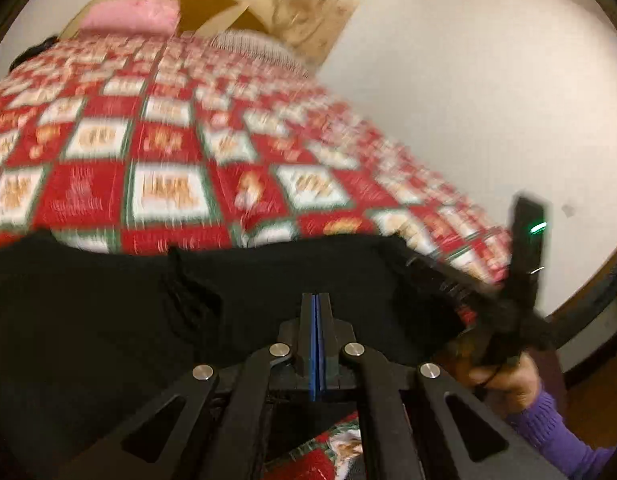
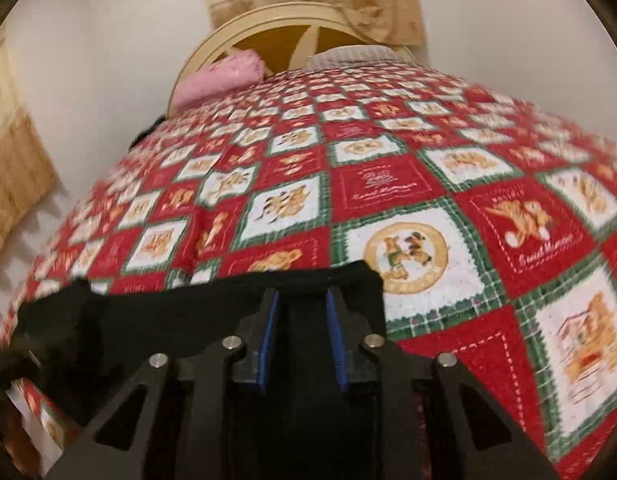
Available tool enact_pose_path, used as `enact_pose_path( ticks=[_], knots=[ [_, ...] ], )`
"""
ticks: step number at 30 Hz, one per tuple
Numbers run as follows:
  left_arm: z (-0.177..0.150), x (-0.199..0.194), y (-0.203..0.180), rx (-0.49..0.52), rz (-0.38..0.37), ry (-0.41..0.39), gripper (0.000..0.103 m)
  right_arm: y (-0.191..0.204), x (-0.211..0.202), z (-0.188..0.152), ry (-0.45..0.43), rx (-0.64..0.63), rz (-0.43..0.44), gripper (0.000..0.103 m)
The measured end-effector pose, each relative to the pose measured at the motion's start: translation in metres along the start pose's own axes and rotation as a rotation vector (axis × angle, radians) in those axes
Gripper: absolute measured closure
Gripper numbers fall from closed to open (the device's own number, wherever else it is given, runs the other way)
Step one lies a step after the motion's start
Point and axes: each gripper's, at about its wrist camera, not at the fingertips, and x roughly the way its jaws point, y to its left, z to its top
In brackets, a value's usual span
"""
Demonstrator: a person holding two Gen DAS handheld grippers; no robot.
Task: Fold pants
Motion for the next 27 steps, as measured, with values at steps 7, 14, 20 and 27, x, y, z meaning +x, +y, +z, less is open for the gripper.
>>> enact_pose_path(
  ticks=[7,14,20,27],
  knots=[
    [-0.024,-0.021,0.039,-0.178,0.043,0.056,0.103,0.003,-0.013,0.001,-0.057,0.017,0.008,0.082],
    [-0.056,-0.079,0.056,-0.148,0.141,0.017,0.102,0.070,-0.039,-0.017,-0.170,-0.142,0.130,0.073],
    [-0.076,-0.138,0.112,-0.290,0.226,-0.107,0.102,0.151,-0.005,-0.048,-0.032,-0.328,0.272,0.073],
    [-0.106,-0.222,0.192,-0.514,0.430,-0.292,0.102,0.199,-0.008,-0.089,0.014,-0.558,0.259,0.053]
  ],
)
